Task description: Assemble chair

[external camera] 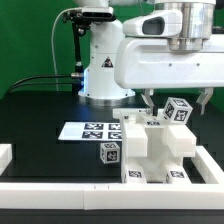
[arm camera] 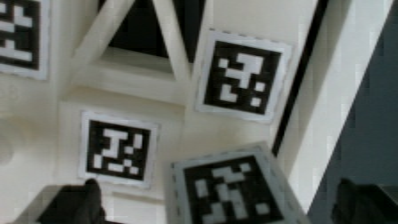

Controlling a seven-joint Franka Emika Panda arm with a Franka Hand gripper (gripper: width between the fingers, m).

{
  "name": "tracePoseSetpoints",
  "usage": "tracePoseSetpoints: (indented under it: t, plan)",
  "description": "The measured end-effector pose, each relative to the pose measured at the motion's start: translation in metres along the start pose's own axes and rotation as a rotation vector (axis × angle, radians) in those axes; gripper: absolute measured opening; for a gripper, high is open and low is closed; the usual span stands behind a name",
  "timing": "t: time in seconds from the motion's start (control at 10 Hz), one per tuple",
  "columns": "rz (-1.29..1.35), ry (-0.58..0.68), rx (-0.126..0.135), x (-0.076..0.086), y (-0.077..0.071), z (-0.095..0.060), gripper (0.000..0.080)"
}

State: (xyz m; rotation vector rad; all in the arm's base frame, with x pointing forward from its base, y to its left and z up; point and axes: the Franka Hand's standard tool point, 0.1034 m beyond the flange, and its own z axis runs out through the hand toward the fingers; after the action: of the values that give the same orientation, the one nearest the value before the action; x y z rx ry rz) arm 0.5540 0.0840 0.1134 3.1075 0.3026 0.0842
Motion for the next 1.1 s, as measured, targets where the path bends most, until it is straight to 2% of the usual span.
tracePoseSetpoints:
  t: [0.1,0.2,0.3,0.4,0.7,1.1]
  plan:
    - [0.0,0.0,0.0,0.0001,0.0,0.0,0.0559]
    - [0.0,0.0,0.0,0.0,0.0,0.0001,0.041]
    - [0.0,0.0,0.0,0.0,0.0,0.0002,0.041]
    - [0.0,0.0,0.0,0.0,0.0,0.0002,0.0263]
    - [0.064,0.03,0.001,-0.0006,0.0007,0.0001,0.0264]
    - [0.505,0.053,0.032,0.0003,-0.0054,0.0001,0.0265]
